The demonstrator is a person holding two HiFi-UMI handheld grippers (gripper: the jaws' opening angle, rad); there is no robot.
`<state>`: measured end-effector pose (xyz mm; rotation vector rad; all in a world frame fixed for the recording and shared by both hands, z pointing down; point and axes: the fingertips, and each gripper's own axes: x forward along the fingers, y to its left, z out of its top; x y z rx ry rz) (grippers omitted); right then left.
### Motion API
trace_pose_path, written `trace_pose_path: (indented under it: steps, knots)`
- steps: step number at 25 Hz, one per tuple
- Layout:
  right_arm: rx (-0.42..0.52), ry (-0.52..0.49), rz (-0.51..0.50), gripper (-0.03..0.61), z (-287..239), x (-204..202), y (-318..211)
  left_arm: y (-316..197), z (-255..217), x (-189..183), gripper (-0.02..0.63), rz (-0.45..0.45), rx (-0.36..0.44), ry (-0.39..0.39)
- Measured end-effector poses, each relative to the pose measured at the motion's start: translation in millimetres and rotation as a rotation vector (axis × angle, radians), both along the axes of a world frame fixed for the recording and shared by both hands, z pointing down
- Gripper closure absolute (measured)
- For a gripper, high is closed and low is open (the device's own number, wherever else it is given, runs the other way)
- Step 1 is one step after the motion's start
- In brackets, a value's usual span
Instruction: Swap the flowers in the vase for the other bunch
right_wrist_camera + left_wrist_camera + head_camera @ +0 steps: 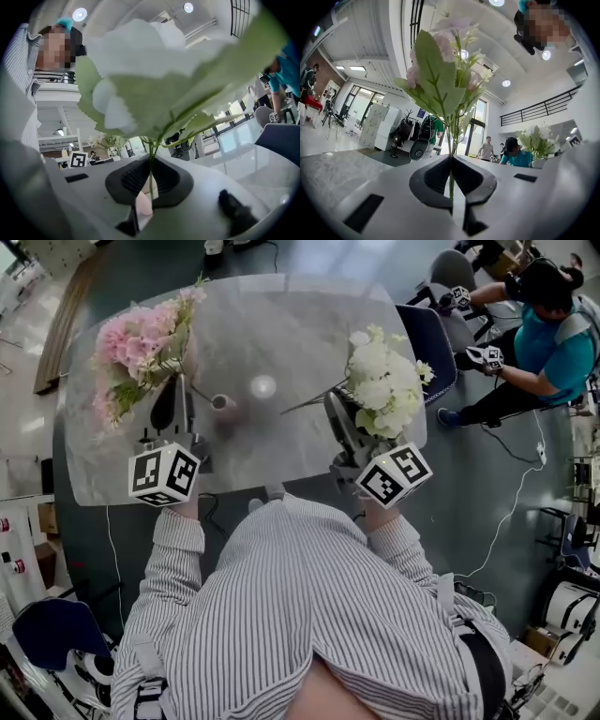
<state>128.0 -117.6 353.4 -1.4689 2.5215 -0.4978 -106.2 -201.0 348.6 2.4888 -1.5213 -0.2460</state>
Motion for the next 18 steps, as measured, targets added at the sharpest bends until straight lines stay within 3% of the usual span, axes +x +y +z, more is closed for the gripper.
trace_pose_path:
  steps: [5, 9, 14, 18]
  knots:
    - [-0.029, 0.009, -0.012, 0.552, 11.5, -7.8, 3.1, -9.2, 12.6, 2.0, 0.594, 0.01, -0.017, 0.008]
    - [-0.072, 0.01, -0.015, 0.552, 25.2, 16.0, -3.9, -22.9, 28.2, 29.9, 0.594, 0.019, -0.051, -0.002]
    - [-0.09, 0.011, -0.015, 0.552, 33.7, -7.8, -2.6, -23.0, 38.8, 8.9, 0.594, 0.029, -0.06, 0.0]
    - [-0.121, 0.008, -0.022, 0.551, 45.4, 20.1, -5.5, -23.9, 54.0, 45.1, 0.594, 0.04, -0.095, -0.017]
